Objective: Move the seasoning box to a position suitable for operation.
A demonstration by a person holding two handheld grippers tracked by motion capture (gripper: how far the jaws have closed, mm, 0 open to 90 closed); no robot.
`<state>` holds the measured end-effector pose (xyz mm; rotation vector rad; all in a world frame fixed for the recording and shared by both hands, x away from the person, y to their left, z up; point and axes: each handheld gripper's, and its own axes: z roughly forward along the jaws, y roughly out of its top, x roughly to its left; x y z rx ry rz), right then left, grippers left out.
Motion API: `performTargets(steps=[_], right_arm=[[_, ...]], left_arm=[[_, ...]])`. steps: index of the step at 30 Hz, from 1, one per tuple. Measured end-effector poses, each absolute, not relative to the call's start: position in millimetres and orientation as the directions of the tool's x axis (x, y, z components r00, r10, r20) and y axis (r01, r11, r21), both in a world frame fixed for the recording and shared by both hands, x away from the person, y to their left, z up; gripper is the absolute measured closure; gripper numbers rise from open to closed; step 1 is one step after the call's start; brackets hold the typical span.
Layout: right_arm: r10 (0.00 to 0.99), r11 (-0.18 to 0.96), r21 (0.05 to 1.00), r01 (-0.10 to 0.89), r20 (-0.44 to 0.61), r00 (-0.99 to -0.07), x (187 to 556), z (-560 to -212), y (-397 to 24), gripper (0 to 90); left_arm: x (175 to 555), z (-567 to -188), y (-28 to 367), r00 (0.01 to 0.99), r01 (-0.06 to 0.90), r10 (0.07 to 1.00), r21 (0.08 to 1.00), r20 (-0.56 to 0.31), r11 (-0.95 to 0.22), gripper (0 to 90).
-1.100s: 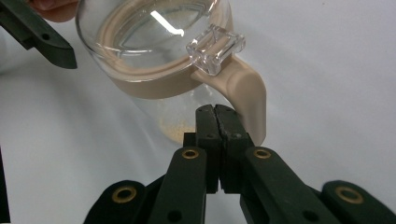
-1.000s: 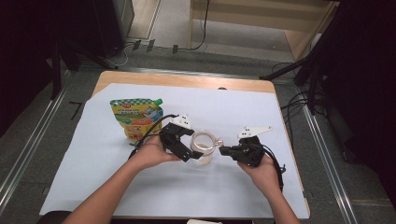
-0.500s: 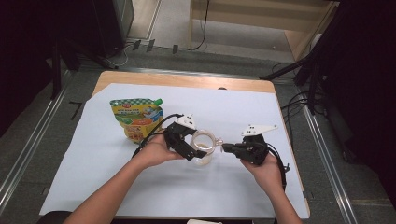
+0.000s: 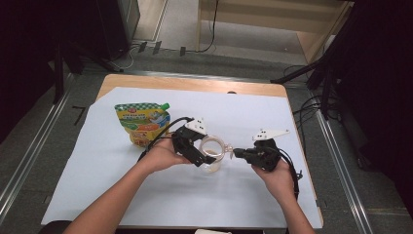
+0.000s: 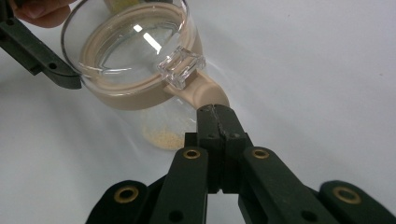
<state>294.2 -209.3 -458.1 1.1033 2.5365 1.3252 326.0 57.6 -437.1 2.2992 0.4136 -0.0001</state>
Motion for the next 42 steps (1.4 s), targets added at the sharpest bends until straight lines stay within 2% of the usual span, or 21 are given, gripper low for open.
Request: performTargets(steps=[15, 28, 42], right_arm=[[0.632, 0.359, 0.739, 0.571, 0.257, -0.731, 293.7, -458.7, -209.3, 90.0], [0.632, 0.357, 0.738, 0.573, 0.261, -0.730, 293.4, -458.9, -209.2, 90.0], [0.629, 0.352, 0.740, 0.573, 0.266, -0.731, 294.0, -459.2, -209.8, 90.0]], left_arm=[[323.3, -430.1, 54.0, 0.952, 0.263, 0.294, 0.701, -0.079, -0.663, 13.3], [325.3, -418.3, 53.4, 0.946, 0.291, 0.304, 0.713, -0.114, -0.638, 13.5], [327.3, -399.9, 44.3, 0.949, 0.281, 0.301, 0.696, -0.098, -0.660, 13.9]])
